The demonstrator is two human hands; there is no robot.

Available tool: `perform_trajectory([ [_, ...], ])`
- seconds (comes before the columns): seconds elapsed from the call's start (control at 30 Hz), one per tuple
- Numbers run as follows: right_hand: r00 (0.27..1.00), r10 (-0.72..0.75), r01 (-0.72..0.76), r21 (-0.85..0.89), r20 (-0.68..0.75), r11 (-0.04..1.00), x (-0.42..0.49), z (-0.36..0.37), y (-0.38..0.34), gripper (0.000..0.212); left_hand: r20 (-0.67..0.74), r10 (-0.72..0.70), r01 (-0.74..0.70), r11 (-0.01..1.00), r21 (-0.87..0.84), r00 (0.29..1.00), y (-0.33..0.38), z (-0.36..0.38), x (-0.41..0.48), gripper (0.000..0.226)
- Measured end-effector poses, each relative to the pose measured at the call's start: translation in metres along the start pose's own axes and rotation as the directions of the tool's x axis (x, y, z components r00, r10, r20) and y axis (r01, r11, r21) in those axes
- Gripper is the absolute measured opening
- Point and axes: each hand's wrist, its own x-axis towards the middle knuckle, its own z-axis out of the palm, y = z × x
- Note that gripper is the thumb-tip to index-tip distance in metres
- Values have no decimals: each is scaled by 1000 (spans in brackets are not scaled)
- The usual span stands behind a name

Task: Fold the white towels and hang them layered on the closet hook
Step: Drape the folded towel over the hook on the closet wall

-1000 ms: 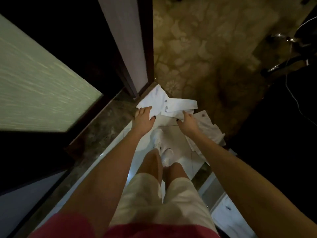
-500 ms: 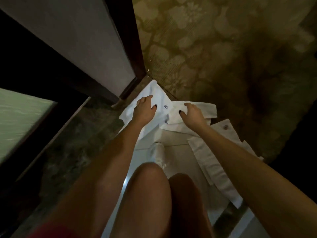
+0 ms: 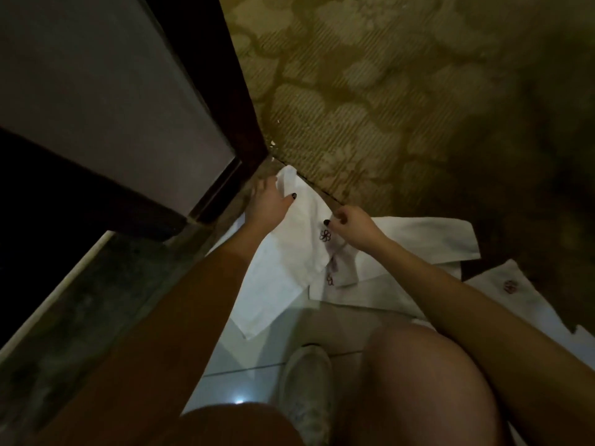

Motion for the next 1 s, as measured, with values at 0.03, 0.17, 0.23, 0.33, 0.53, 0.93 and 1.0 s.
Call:
perform_trajectory([
  [0.03,1000,9,-9,17,10,1000,5,-3,3,18,-12,-16,16,1000,-11,1000,0,5,6,56],
  [0.17,996,26,-27,14,80,1000,15,-12,11,20,-83,-134,132,991,-31,988,6,15,25,37],
  [0.23,991,35,-33,-17,126,999,15,-14,11,13,-97,-179,172,982,-72,979,9,12,31,34],
  [0.33,995,36,-39,36,90,999,0,-20,1,19,-108,-134,100,958,-269,985,12,-10,22,25],
  [0.53,986,122,-91,243,-116,966,-109,-88,-61,13,-94,-50,-6,856,-516,994,76,-115,-62,23],
  [0.93,864,197,3,395,-463,919,-395,-359,-243,11,-142,46,-117,829,-546,989,293,-406,-278,6],
  [1.0,826,218,38,438,-520,898,-450,-388,-266,11,-148,33,-114,805,-583,988,318,-445,-318,9],
])
